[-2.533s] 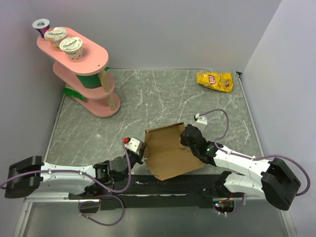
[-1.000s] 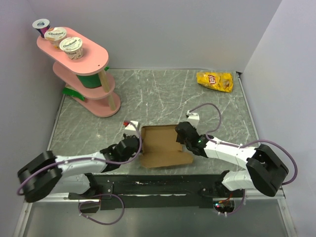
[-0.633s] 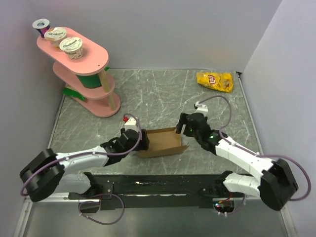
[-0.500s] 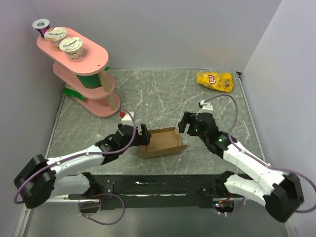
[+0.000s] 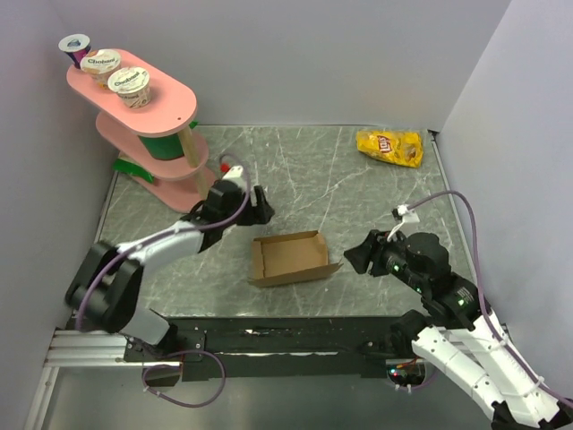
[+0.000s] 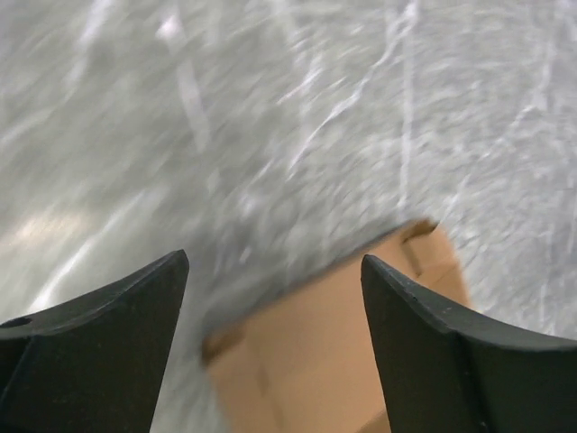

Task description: Fold the paper box

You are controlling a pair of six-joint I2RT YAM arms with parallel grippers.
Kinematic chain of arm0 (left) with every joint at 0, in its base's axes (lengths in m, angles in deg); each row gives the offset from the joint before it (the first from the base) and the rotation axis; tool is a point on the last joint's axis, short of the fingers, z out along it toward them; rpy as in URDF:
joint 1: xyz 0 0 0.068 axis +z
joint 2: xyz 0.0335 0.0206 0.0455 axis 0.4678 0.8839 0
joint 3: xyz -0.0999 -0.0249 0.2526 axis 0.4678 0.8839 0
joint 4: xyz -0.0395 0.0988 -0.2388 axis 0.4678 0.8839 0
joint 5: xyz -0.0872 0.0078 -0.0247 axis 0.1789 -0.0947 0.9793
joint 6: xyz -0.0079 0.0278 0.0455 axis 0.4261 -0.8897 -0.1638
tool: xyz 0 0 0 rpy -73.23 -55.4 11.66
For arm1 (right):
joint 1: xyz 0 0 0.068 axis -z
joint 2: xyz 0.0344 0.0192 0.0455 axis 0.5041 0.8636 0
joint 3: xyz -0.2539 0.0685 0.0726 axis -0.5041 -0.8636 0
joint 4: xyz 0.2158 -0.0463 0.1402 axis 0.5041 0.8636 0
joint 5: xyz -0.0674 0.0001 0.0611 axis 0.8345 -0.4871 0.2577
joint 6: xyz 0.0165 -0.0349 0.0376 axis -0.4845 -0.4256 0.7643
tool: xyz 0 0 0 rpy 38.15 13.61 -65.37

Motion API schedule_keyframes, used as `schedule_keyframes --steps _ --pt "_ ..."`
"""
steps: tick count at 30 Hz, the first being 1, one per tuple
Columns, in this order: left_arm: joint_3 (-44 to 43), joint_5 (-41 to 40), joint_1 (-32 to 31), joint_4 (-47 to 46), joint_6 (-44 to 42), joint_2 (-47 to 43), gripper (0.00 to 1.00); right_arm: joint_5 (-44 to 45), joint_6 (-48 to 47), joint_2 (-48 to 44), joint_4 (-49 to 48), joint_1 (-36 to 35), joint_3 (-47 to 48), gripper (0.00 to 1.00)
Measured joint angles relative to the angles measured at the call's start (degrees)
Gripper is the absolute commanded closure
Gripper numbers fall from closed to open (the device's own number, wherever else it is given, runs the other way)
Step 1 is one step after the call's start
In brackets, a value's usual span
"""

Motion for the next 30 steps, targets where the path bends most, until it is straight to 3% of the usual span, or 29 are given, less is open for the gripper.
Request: schedule_keyframes --steps 5,8,11,15,19,23,30 --pt "-8.55 6.25 0.33 -3.56 -1.44 12.07 0.30 -14.47 2.14 -0.74 -0.28 -1.92 -3.67 0.47" --pt "-9.51 9.38 0.48 -5.03 -1.36 16.55 0.34 -20.04 4.59 2.21 -5.60 -9.81 -9.35 0.45" --pt "-8.24 11.21 0.63 -6.32 -0.96 18.16 0.37 -19.63 6.78 10.08 -9.70 -17.03 -11.56 0.43" --pt "-1.07 13.07 0.68 -10.34 0.57 16.31 0.39 -11.72 10.73 16.92 -13.35 -18.58 -11.96 0.40" --pt "10.23 14.51 0.39 -14.53 4.42 9.70 0.39 -3.21 13.38 17.18 -19.54 -14.49 -15.58 0.36" --pt "18.03 12.92 -3.93 -16.17 8.72 1.11 0.39 -3.58 12.70 20.41 -28.94 -1.66 -19.56 0.35" --pt "25.38 6.91 -15.85 -16.26 16.83 -13.68 0.36 -11.91 6.60 42.58 -43.52 9.14 -11.63 0.34"
